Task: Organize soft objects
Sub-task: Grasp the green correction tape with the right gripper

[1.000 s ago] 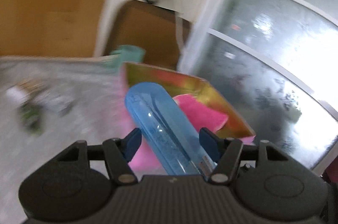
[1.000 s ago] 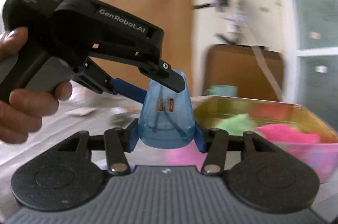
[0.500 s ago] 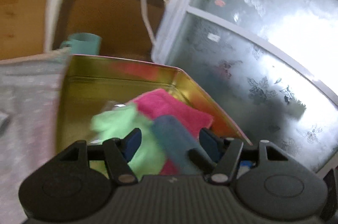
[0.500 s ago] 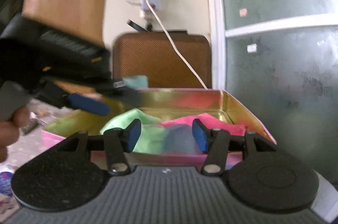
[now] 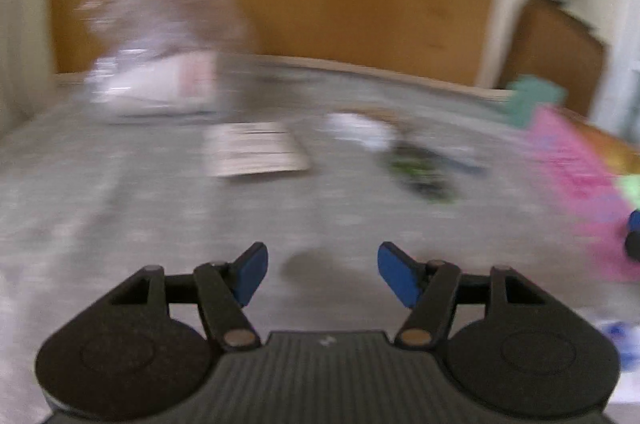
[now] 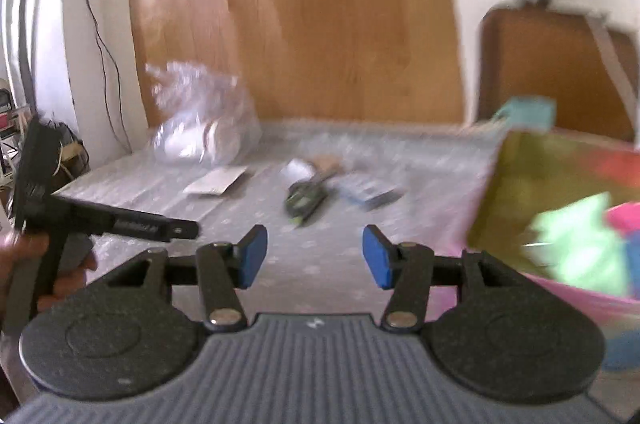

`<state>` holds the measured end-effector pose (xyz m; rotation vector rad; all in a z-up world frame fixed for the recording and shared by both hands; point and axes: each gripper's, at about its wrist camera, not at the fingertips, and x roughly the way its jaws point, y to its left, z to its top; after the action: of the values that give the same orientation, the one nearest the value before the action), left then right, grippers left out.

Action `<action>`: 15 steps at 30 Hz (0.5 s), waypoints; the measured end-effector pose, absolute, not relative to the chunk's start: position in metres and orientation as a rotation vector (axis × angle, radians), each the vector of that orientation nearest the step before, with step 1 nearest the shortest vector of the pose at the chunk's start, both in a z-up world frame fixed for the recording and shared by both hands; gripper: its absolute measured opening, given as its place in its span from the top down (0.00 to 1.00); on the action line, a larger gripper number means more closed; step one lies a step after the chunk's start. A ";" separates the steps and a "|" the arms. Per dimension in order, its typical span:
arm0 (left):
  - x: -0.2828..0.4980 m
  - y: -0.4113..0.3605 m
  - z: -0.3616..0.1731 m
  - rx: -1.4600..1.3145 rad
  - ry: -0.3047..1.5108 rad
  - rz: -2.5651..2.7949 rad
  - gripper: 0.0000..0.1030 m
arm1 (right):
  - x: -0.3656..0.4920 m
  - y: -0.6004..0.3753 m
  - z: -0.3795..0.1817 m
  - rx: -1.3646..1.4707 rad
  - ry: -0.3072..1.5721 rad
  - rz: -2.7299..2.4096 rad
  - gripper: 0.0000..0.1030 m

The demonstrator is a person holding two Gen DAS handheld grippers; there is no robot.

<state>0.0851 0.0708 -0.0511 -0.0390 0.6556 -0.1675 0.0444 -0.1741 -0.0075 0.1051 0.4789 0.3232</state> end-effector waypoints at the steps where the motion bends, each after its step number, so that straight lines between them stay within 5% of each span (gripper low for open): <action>1: 0.088 0.083 -0.056 -0.030 0.649 -0.128 0.39 | 0.063 -0.166 -0.008 0.119 0.520 0.319 0.46; 9: 0.086 0.117 -0.062 -0.198 0.582 -0.207 0.40 | 0.213 -0.098 -0.044 0.189 0.836 0.216 0.42; 12: 0.090 0.124 -0.065 -0.268 0.598 -0.230 0.39 | 0.218 -0.081 -0.043 0.089 0.810 0.134 0.58; 15: 0.088 0.132 -0.066 -0.326 0.603 -0.248 0.38 | 0.196 -0.082 -0.036 0.087 0.831 0.180 0.58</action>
<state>0.0878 0.1316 -0.0660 -0.3260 0.6029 -0.2481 0.1963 -0.0821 -0.0364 0.0873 0.8310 0.1799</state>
